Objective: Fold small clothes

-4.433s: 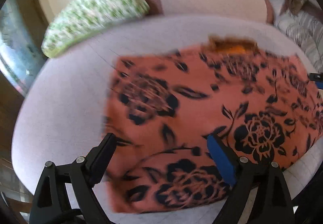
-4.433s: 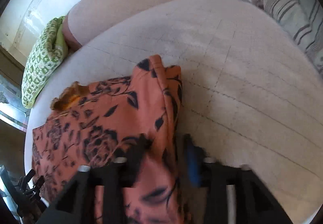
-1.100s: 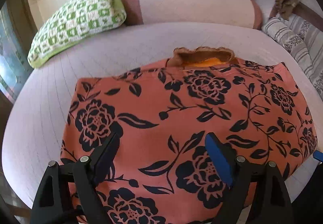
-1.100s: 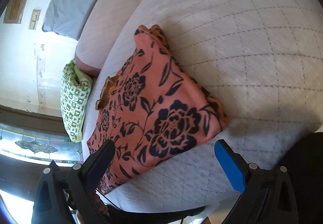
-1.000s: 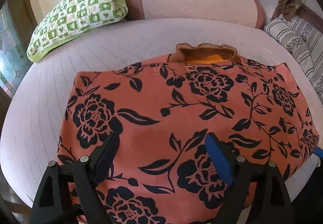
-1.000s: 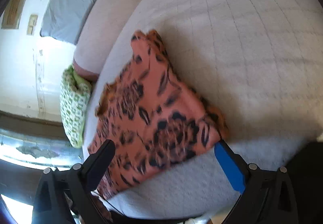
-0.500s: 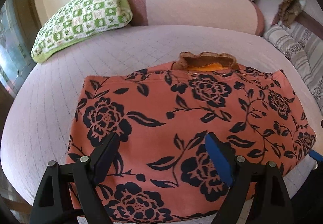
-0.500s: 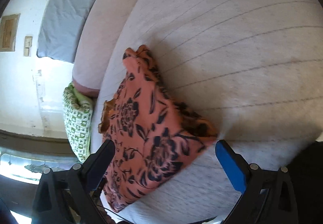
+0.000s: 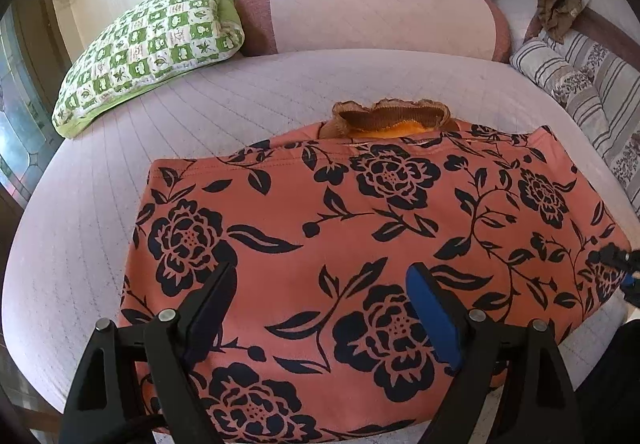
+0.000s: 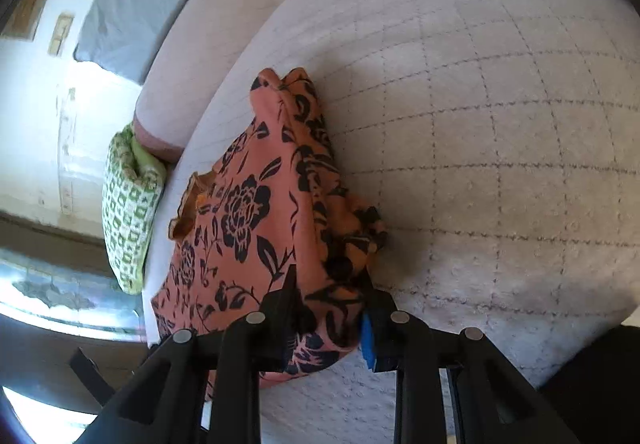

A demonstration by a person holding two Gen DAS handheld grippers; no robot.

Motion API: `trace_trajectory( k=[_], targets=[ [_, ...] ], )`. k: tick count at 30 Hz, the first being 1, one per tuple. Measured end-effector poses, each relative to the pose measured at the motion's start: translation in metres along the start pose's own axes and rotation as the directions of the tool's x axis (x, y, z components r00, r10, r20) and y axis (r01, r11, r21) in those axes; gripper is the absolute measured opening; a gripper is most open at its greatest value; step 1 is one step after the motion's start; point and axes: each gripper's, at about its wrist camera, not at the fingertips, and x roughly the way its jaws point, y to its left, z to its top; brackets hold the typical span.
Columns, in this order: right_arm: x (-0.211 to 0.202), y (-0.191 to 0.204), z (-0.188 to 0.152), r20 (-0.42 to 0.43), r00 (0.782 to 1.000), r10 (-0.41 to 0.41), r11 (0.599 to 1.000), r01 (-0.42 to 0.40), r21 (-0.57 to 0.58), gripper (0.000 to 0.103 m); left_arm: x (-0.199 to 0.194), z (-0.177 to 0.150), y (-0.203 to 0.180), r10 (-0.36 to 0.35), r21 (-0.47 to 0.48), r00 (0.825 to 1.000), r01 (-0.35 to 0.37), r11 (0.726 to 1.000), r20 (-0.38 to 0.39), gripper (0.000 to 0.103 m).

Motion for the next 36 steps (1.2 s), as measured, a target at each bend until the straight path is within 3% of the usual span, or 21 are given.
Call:
trace_trajectory(
  k=[1, 3, 4, 5, 9, 12, 14, 15, 22, 27, 28, 29, 30, 31, 32, 35, 36],
  targets=[
    [0.001, -0.001, -0.001, -0.01, 1.0, 0.001, 1.0, -0.001, 0.0, 0.03, 0.001, 0.0, 0.0, 0.002, 0.001, 1.0, -0.002, 1.0, -0.004, 0.087],
    [0.004, -0.009, -0.003, -0.033, 0.999, -0.011, 0.998, 0.012, 0.055, 0.053, 0.001, 0.0, 0.0, 0.003, 0.004, 1.0, -0.003, 1.0, 0.001, 0.087],
    [0.004, -0.013, -0.004, -0.037, 0.999, 0.026, 0.996, -0.023, 0.085, 0.07, 0.0, 0.0, 0.0, 0.003, 0.002, 1.0, -0.003, 1.0, 0.002, 0.087],
    [0.002, -0.013, -0.004, -0.023, 0.997, 0.074, 0.993, -0.072, 0.096, 0.08, 0.0, 0.0, -0.001, 0.002, 0.001, 1.0, -0.002, 1.0, 0.001, 0.087],
    [0.007, -0.001, -0.004, -0.02, 0.999, 0.045, 0.998, -0.044, 0.046, 0.081, -0.001, 0.0, -0.003, 0.001, 0.013, 1.0, -0.001, 1.0, 0.006, 0.087],
    [0.01, 0.002, -0.005, -0.016, 0.999, 0.041, 0.999, -0.041, 0.026, 0.067, -0.003, 0.0, -0.003, 0.004, 0.013, 1.0, -0.004, 1.0, 0.012, 0.087],
    [0.012, 0.001, -0.006, -0.018, 1.0, 0.021, 1.0, -0.021, 0.02, 0.043, -0.002, 0.0, -0.001, 0.005, 0.003, 1.0, -0.005, 1.0, 0.006, 0.087],
    [0.012, -0.001, -0.005, -0.02, 1.0, 0.015, 1.0, -0.014, 0.026, 0.038, -0.001, 0.001, 0.0, 0.004, -0.002, 1.0, -0.004, 1.0, 0.003, 0.087],
    [0.011, -0.032, -0.002, -0.024, 0.994, 0.106, 0.979, -0.101, 0.175, 0.037, -0.002, -0.001, -0.002, 0.007, 0.01, 1.0, -0.007, 1.0, 0.0, 0.087],
    [0.011, -0.02, -0.001, -0.024, 0.998, 0.064, 0.993, -0.062, 0.097, 0.037, 0.001, -0.001, 0.0, 0.008, 0.0, 1.0, -0.008, 1.0, -0.003, 0.087],
    [0.012, -0.016, -0.002, -0.027, 0.998, 0.054, 0.996, -0.052, 0.078, 0.033, 0.004, -0.002, 0.0, 0.007, -0.001, 1.0, -0.007, 1.0, -0.008, 0.088],
    [0.012, -0.014, -0.002, -0.029, 0.999, 0.041, 0.998, -0.039, 0.058, 0.029, 0.012, -0.006, 0.0, 0.013, 0.001, 1.0, -0.013, 1.0, -0.022, 0.088],
    [0.012, -0.012, -0.001, -0.029, 0.999, 0.035, 0.998, -0.034, 0.046, 0.027, 0.033, -0.013, -0.002, 0.02, 0.026, 0.994, -0.017, 1.0, -0.107, 0.088],
    [0.012, -0.01, 0.0, -0.029, 0.999, 0.032, 0.999, -0.031, 0.037, 0.026, 0.039, -0.017, 0.0, 0.009, 0.021, 0.994, -0.006, 1.0, -0.108, 0.088],
    [0.013, -0.006, 0.0, -0.029, 0.999, 0.026, 0.999, -0.025, 0.028, 0.025, 0.035, -0.017, 0.001, 0.002, 0.015, 0.997, -0.001, 1.0, -0.077, 0.086],
    [0.009, 0.013, 0.001, -0.007, 1.0, 0.002, 0.999, -0.002, -0.033, 0.022, 0.018, -0.007, 0.005, -0.033, -0.022, 0.997, 0.032, 0.999, -0.067, 0.049],
    [0.006, 0.019, 0.001, 0.003, 1.0, -0.004, 0.998, 0.004, -0.056, 0.021, 0.006, -0.004, 0.007, -0.043, -0.043, 0.999, 0.041, 0.998, -0.033, 0.051]
  ],
)
